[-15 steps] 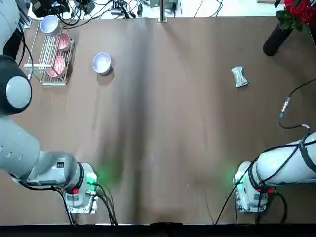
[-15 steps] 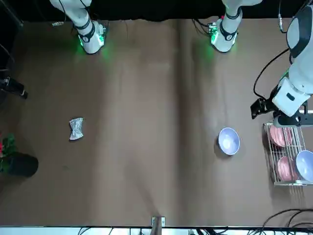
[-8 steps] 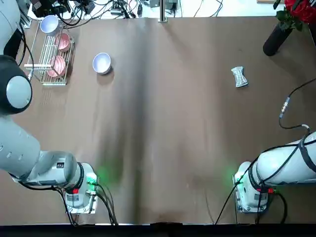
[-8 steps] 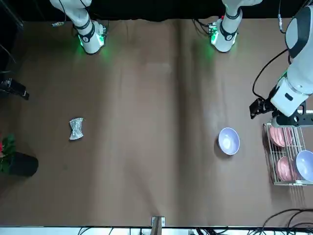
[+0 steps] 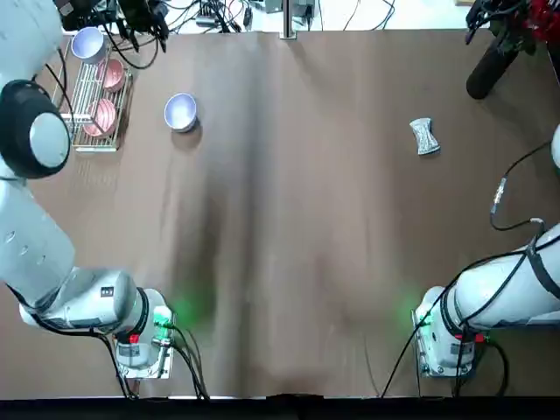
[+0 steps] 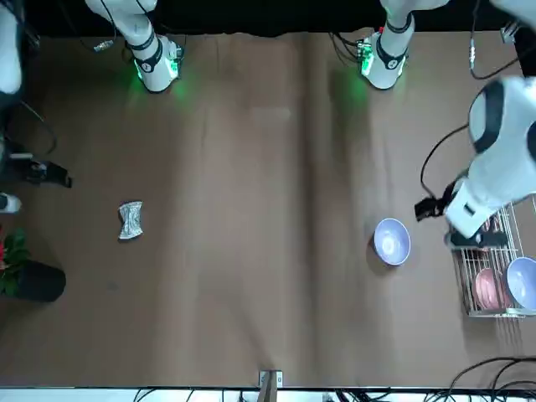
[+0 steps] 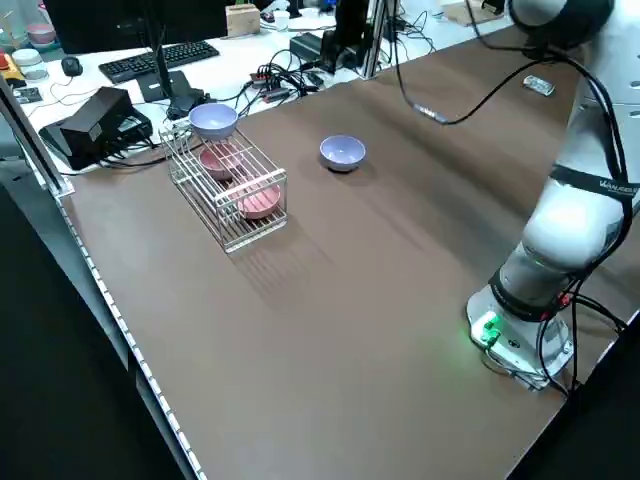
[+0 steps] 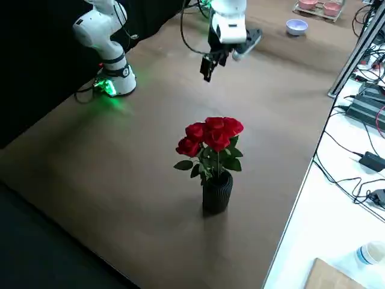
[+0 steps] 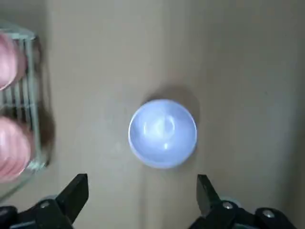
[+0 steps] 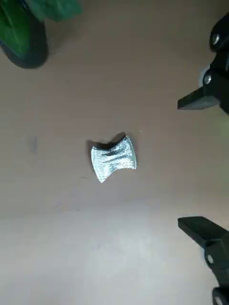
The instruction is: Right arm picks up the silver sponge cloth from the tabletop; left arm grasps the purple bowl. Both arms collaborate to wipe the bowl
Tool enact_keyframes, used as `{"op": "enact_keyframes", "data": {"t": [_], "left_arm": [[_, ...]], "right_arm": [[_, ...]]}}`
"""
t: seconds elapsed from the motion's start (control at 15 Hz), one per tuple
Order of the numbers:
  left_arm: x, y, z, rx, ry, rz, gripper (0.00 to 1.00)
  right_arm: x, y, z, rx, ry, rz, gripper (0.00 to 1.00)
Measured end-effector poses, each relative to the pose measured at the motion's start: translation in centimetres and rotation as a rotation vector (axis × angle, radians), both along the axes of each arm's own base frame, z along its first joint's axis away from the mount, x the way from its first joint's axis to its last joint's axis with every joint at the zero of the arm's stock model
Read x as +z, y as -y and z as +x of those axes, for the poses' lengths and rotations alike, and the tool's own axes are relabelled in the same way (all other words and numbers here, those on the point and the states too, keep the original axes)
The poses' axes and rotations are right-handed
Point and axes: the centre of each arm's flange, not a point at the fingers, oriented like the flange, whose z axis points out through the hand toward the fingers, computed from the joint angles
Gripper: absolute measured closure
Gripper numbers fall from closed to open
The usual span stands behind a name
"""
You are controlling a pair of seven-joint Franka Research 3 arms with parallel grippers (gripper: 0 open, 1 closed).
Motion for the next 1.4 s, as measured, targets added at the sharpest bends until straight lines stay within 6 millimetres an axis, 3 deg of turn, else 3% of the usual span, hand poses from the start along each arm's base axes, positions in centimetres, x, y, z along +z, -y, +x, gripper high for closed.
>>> {"op": "enact_keyframes", "data": {"t": [0.2,0.4,0.47,0.53,0.93,1.2,1.4], "left_arm": [[-8.8,-1.5,-0.3,0.015,0.068,-0.02,0.0],[-15.3,-3.7,-1.8,0.027,0.097,-0.023,0.0],[-18.0,-4.4,-2.3,0.029,0.069,-0.019,0.0],[-19.0,-4.9,-2.4,0.036,0.061,-0.021,0.0],[-23.1,-5.4,-2.5,0.044,0.051,-0.035,0.07],[-23.5,-5.4,-2.6,0.059,0.035,-0.034,0.45],[-23.1,-5.3,-2.5,0.055,0.018,-0.032,0.72]], "right_arm": [[-5.4,-0.5,1.6,-0.012,-0.069,0.04,0.02],[-11.2,-0.6,3.3,-0.023,-0.104,0.049,0.05],[-14.9,-0.5,4.1,-0.027,-0.118,0.043,0.1],[-16.5,-0.4,4.4,-0.026,-0.125,0.04,0.16],[-23.1,-0.1,5.1,0.125,-0.156,0.062,0.25],[-27.0,-0.2,5.2,0.154,-0.176,0.062,0.3],[-28.4,-0.9,5.2,0.17,-0.187,0.063,0.36]]}}
